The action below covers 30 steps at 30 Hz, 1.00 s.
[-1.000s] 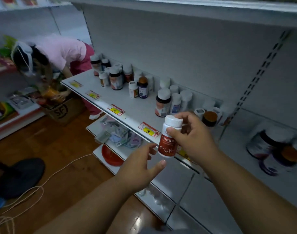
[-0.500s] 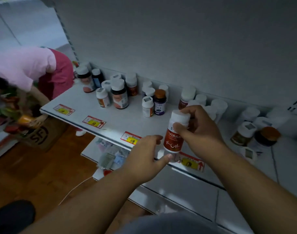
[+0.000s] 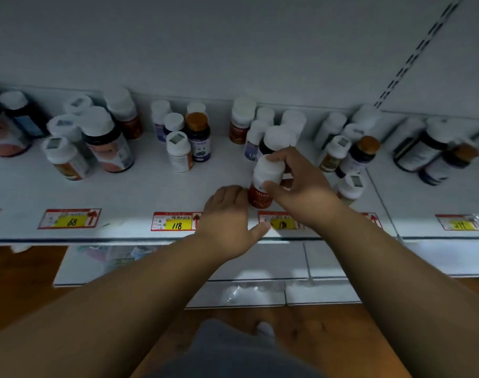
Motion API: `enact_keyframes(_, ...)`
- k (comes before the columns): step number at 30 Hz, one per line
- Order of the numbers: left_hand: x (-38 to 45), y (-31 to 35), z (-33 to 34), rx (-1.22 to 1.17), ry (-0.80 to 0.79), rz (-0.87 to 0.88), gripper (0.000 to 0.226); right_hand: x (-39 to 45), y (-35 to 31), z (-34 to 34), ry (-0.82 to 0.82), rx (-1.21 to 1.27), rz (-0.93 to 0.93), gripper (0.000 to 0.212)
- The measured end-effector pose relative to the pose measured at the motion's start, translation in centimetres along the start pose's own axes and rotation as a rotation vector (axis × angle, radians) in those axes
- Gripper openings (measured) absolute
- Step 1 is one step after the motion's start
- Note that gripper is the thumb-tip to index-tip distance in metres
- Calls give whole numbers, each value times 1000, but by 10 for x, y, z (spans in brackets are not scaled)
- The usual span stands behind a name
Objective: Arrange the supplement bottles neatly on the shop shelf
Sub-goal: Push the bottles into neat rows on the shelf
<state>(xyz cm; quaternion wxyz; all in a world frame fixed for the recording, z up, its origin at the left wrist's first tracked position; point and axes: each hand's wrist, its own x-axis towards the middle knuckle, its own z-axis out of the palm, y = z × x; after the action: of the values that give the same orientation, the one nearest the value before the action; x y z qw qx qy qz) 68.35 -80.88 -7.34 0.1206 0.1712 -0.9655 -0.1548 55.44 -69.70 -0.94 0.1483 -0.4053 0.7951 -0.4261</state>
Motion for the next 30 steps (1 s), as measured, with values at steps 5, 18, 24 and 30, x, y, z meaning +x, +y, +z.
enact_keyframes(5, -1, -4, 11, 48, 98, 3, 64, 1, 2, 8, 34, -8, -25, 36)
enact_keyframes(18, -7, 0, 0, 39, 19, -47, 74, -12, -3, 10, 149, -79, -77, 45)
enact_keyframes(24, -38, 22, -28, 76, 57, -22, 64, -30, -13, -18, 266, -204, -154, 40)
enact_keyframes(30, -43, 101, -23, 8, 65, 96, 55, -86, 0, -83, 329, -240, -158, 30)
